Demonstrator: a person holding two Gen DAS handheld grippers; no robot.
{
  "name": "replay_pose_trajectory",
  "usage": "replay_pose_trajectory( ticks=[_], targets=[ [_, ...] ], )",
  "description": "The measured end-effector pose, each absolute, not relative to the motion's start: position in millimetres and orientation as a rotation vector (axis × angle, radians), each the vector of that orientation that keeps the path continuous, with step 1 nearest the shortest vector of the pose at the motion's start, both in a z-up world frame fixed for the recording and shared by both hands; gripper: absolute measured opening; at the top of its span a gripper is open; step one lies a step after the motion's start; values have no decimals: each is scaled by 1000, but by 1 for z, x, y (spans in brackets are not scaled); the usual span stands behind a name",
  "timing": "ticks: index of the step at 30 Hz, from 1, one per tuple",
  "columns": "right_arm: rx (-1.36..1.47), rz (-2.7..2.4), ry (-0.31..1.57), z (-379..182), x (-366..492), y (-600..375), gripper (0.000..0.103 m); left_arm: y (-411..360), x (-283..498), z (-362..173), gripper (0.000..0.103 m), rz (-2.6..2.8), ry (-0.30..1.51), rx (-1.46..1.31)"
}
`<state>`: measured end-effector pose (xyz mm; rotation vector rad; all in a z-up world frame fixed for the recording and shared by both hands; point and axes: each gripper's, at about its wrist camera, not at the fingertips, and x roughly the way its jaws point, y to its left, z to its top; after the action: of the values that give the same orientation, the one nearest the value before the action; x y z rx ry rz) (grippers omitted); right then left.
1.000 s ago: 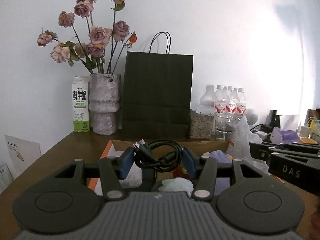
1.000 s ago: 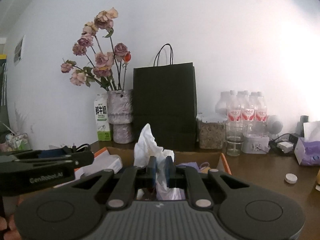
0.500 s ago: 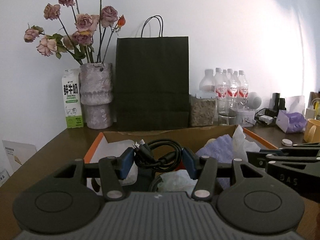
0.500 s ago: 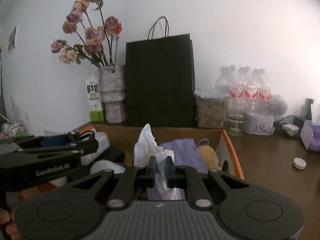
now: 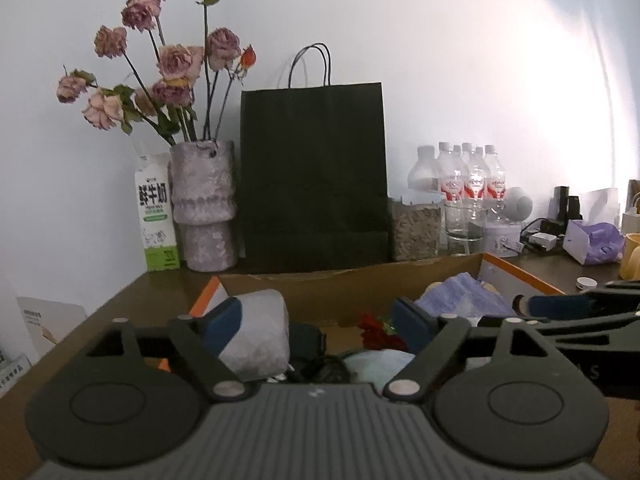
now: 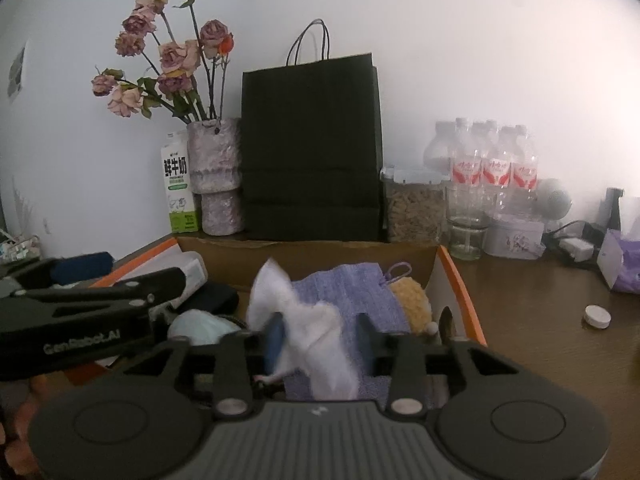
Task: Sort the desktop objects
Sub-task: 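Open both tools to drop the cable bundle and tissue into the box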
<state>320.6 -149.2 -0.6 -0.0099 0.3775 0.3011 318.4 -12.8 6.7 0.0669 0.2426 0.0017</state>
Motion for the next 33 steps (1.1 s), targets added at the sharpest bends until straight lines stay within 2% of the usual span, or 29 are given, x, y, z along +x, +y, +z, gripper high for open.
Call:
replay_pose_trajectory(
  ticks=[2,4,5,6,9,11,12,26,33],
  targets=[
    [-15,284,361,1,318,-150,66,-12,318,8,95,23,239,65],
    [-6,274,352,2,316,-152,77,-9,317,10,100,40,235,51],
    [1,276,349,3,316,-154,86,-8,317,11,103,47,237,47],
    [8,280,347,4,316,-155,90,-7,317,11,103,49,237,44],
    [12,283,345,6,315,-156,92,-7,315,12,103,51,239,40],
    [13,285,346,7,315,-156,102,-7,315,11,103,56,250,38],
    [16,288,344,7,314,-157,103,-7,316,12,103,55,256,32],
    [12,304,321,31,297,-160,103,-2,295,34,103,70,235,25],
    [-44,325,367,40,276,-166,103,4,280,41,103,51,296,46]
  ],
)
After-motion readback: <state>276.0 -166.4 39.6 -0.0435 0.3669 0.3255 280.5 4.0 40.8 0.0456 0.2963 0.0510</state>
